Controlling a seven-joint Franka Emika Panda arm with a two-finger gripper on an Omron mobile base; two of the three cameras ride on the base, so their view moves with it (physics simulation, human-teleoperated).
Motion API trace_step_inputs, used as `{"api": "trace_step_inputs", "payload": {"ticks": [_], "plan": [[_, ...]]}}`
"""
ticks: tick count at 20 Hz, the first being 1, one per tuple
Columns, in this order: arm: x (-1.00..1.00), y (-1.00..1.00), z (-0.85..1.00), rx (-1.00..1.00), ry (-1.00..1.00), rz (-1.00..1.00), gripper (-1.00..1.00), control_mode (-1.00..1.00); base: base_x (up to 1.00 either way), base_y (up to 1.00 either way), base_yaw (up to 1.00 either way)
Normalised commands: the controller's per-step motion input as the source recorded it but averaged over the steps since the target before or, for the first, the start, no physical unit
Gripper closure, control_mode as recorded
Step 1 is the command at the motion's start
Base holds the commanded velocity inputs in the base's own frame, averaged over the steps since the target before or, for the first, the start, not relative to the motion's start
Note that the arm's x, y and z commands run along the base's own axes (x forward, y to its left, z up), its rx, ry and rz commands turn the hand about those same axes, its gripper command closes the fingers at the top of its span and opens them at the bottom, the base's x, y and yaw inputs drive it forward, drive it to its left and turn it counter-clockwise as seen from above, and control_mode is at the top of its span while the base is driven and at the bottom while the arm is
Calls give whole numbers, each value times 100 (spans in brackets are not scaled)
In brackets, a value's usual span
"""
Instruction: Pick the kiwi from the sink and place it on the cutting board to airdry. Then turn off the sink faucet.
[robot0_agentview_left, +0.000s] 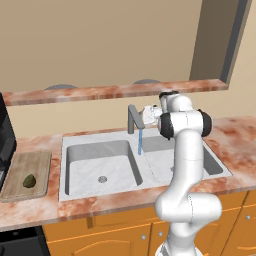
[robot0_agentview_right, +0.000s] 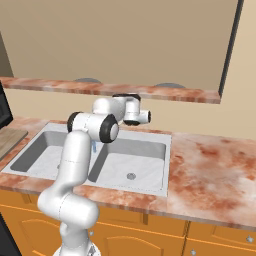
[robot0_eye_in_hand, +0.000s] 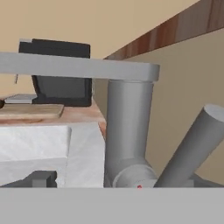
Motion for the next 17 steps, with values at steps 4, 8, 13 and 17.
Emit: {"api": "trace_step_inputs", "payload": {"ticks": [4,8,13,17], "plan": [[20,95,16,-12,-17,18,-100,-100,0,0,0],[24,100,7,-16,-16,15,-100,-100,0,0,0],[31,99,1,-16,-12,14,-100,-100,0,0,0],[22,91,0,-15,-11,14,-100,-100,0,0,0]]}}
